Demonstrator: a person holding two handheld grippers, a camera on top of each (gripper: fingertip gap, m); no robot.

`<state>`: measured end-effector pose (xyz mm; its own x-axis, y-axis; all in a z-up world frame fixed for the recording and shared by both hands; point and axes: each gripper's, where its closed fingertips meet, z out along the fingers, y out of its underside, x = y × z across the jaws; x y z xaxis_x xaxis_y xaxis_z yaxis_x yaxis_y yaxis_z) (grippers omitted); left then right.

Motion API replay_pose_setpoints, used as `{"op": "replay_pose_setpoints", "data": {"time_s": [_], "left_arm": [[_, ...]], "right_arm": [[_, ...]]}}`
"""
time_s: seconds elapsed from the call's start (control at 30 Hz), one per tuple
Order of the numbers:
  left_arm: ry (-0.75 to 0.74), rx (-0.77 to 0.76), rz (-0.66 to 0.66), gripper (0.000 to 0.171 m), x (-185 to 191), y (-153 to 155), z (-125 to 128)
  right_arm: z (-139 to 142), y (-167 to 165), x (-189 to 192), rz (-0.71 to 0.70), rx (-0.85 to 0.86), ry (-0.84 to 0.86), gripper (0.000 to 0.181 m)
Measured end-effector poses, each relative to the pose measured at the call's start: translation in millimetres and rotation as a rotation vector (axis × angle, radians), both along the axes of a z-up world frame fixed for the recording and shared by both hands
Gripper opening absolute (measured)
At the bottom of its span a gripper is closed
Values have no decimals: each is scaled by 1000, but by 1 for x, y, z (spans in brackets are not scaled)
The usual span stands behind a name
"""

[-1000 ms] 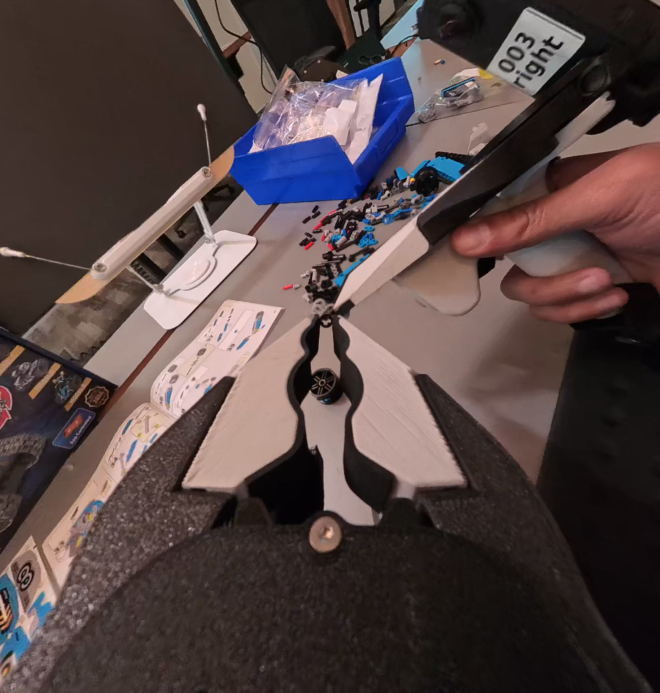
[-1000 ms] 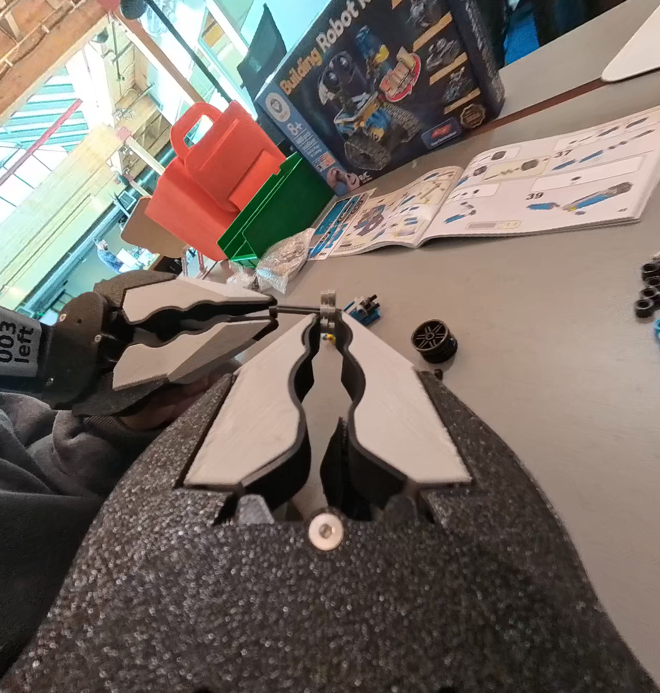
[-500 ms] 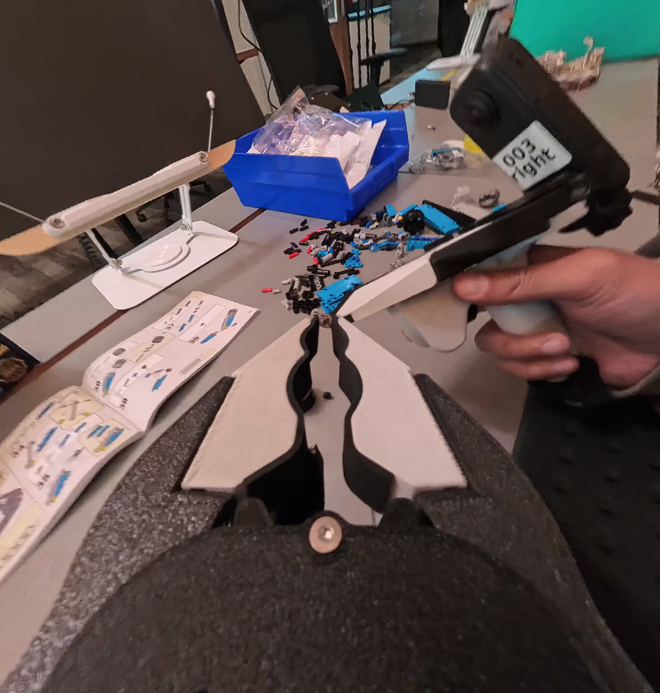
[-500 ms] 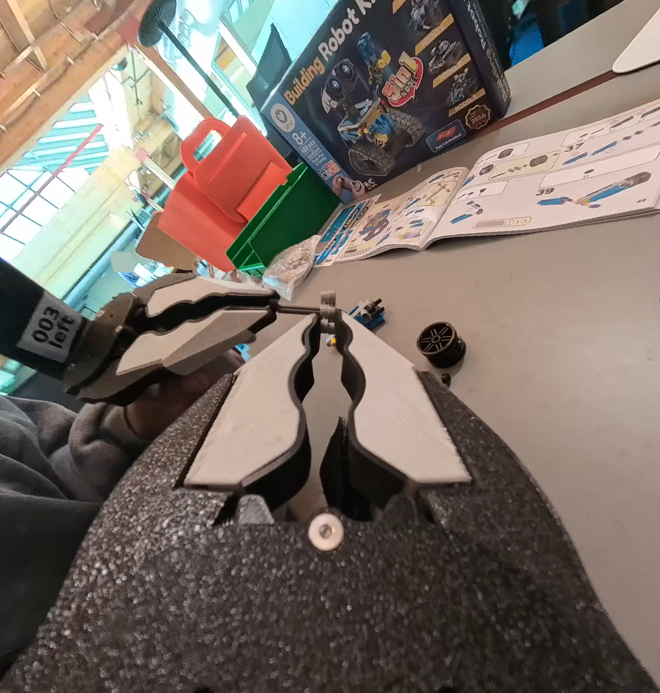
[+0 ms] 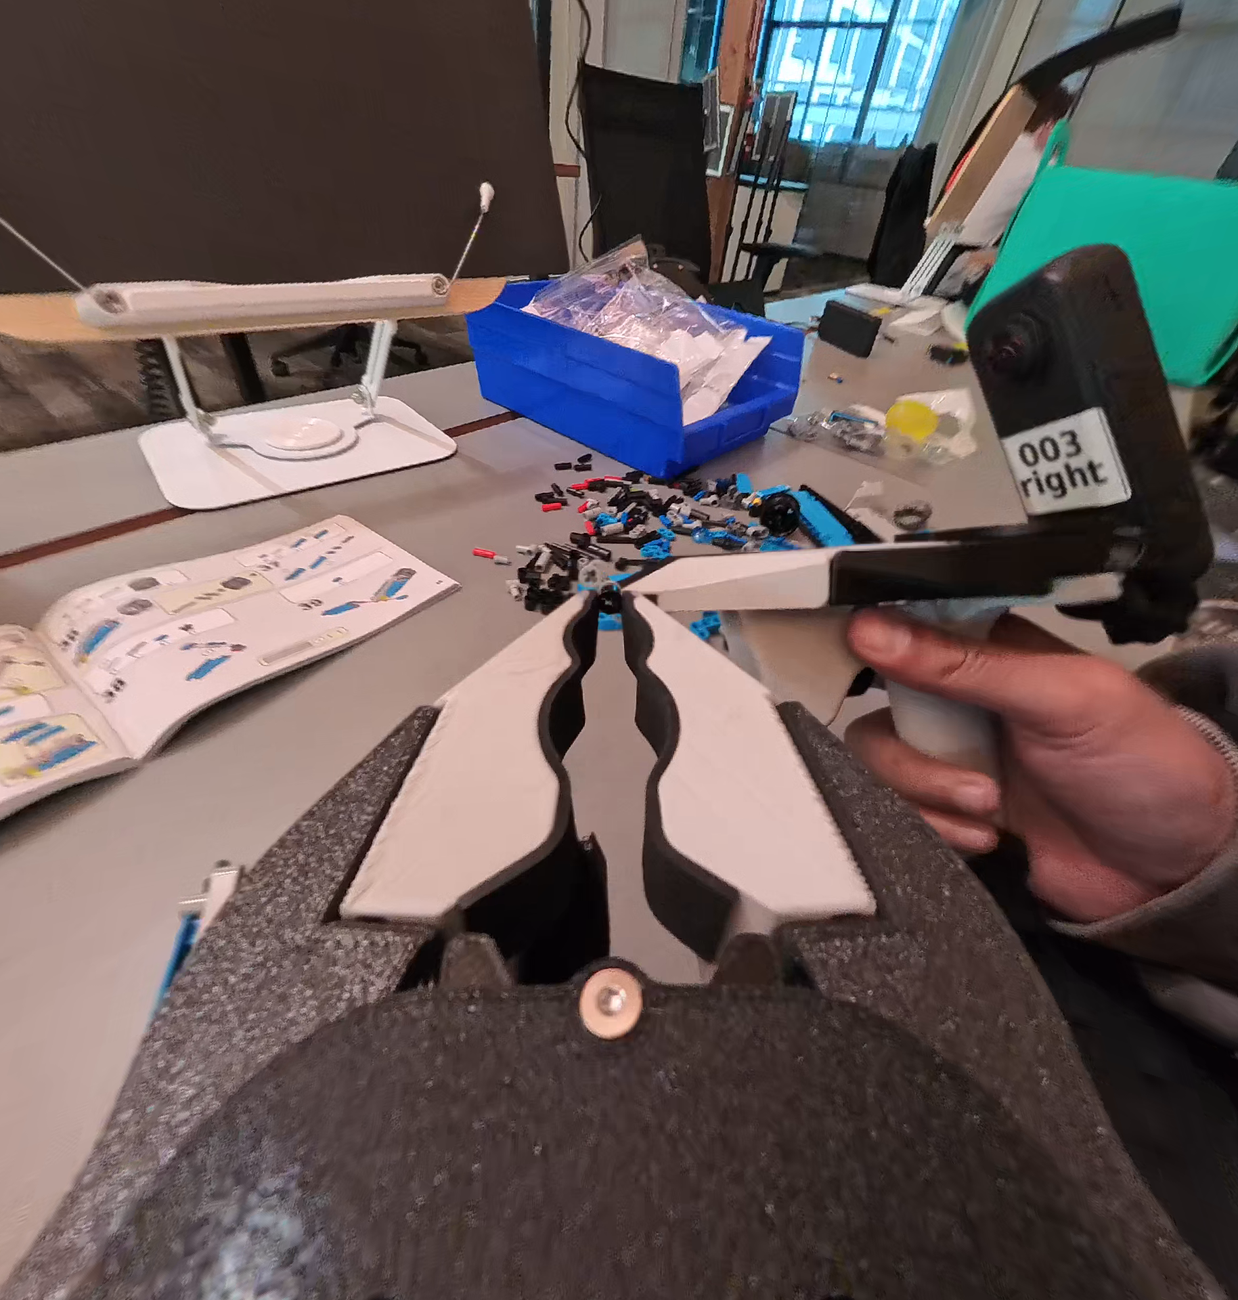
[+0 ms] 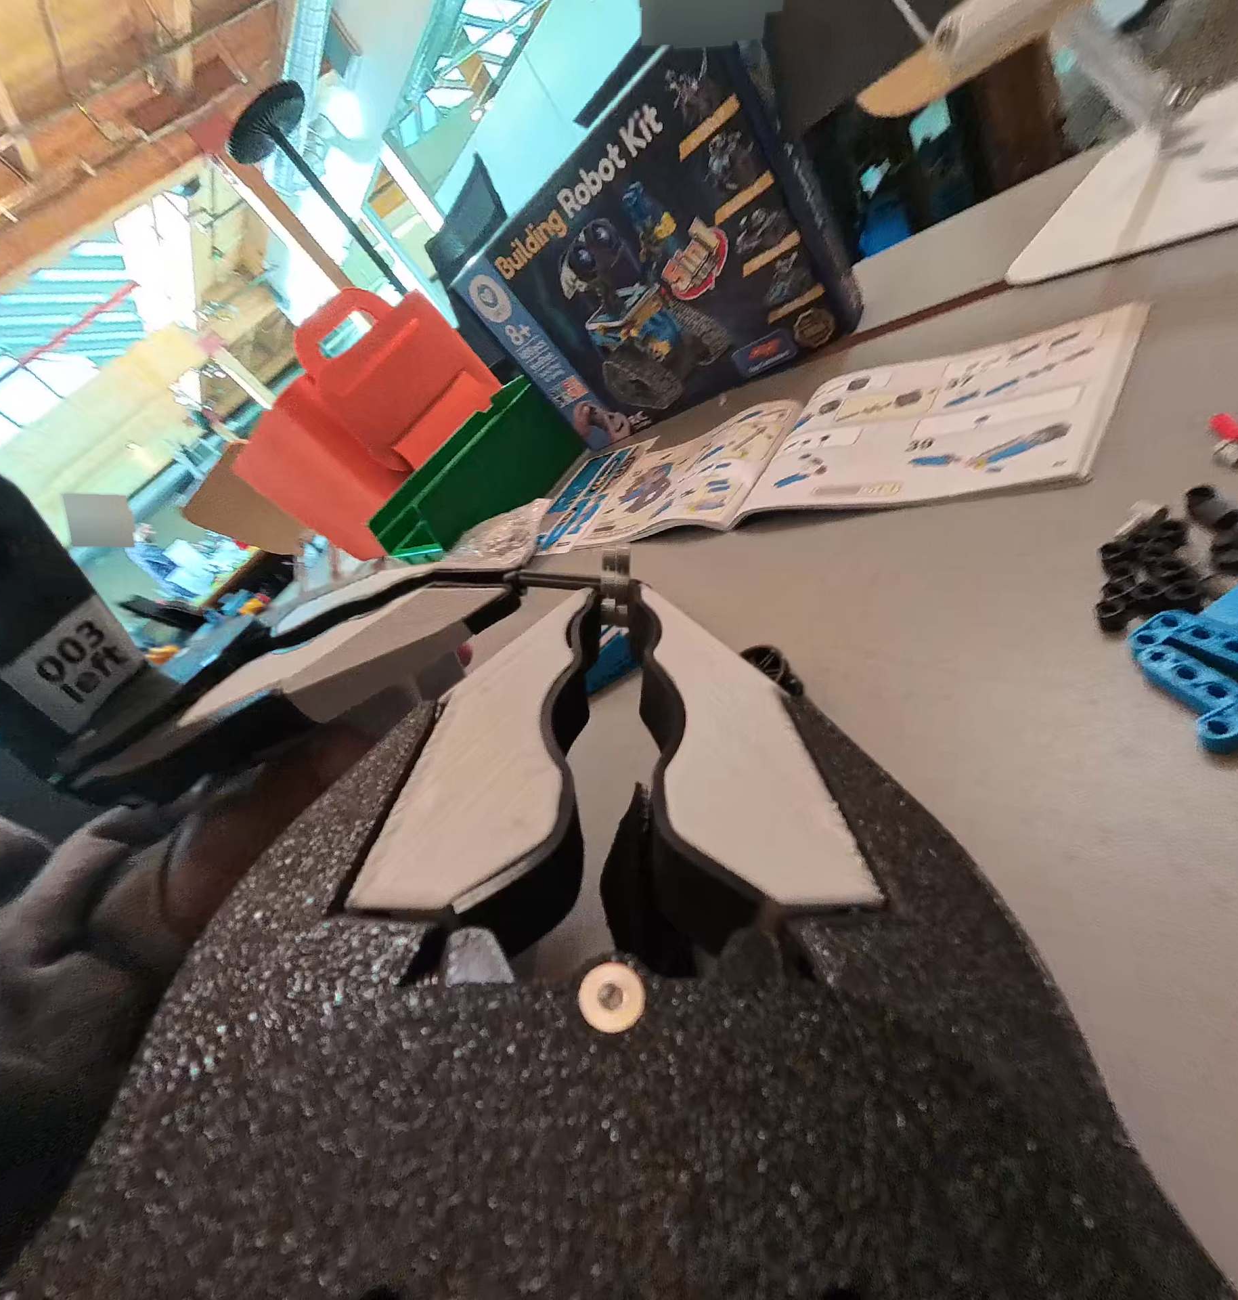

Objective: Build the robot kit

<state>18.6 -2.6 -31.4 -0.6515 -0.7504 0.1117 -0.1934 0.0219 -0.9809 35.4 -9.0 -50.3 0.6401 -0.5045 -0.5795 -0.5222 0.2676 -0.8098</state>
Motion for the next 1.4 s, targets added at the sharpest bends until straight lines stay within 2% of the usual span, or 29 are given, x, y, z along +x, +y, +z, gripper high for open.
{"op": "replay_pose_setpoints", "data": {"time_s": [0.2,0.57,0.73,1.0,1.2,1.4], "left_arm": [[128,-260,-59,6,0,-1,6],[123,-374,-11,6,3,-3,7],[100,-468,35,6,7,-7,14],[166,-699,-24,7,5,-6,23],[254,-840,-97,6,4,-4,23],[278,-858,-152,6,0,-2,22]], "right_arm": [[9,-6,1,-91,-158,-173,7],[10,-9,2,-147,-184,-184,7],[16,-14,5,-217,-232,-252,7],[32,-19,3,-319,-382,-443,7],[36,-17,2,-331,-485,-534,7],[34,-13,0,-264,-524,-580,7]]}}
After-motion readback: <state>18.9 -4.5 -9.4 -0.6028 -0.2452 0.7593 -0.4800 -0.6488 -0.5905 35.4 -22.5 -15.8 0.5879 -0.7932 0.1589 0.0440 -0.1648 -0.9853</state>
